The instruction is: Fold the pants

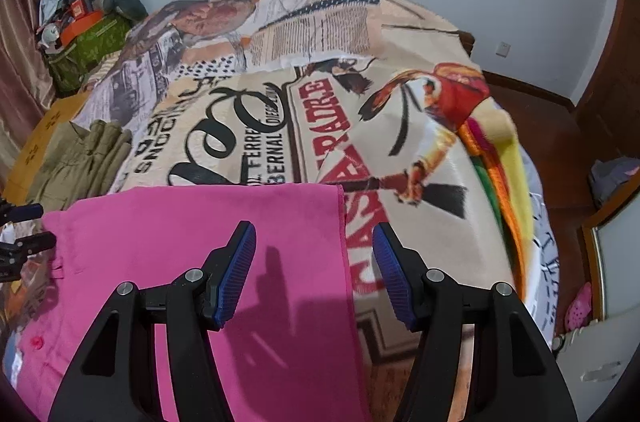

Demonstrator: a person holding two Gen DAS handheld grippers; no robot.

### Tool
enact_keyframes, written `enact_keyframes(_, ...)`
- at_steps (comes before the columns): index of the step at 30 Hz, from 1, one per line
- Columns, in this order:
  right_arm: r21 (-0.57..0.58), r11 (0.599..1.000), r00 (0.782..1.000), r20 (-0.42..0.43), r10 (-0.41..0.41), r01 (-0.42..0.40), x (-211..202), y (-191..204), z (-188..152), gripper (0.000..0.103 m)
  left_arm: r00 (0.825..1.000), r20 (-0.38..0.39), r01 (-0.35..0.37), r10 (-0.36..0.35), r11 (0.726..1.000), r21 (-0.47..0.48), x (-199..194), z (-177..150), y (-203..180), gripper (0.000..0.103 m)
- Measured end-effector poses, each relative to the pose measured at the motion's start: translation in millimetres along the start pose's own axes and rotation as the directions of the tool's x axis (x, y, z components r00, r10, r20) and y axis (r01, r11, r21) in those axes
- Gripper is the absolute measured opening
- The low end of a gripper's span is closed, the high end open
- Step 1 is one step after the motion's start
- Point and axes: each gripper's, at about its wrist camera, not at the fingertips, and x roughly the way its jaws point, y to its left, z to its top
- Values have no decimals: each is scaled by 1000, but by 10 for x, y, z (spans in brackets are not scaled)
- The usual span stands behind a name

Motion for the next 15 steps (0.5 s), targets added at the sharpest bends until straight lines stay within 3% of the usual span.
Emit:
enact_keyframes(4,-4,1000,1000,0,-7,7,116,-21,28,51,999,-1,50,-50,998,-36,58,20,44,56)
enact_keyframes(8,-6,1000,1000,3,-17,17,202,-28,25,42,995,-15,102,-103,993,-59,122,17,64,46)
enact_keyframes(10,-10,1000,1000,2,-9,9,243,-33,26,41,994,-9,111,-112,992,-58,126,15,57,42)
enact_keyframes(11,-13,1000,1000,9,-14,14,259,-37,23,41,993,-5,117,-118,992,-54,121,16,47,34)
enact_keyframes(15,-17,1000,1000,-3,10,-10,320,-21,44,33,995,3,97,-97,995,-38,105,26,-16,29)
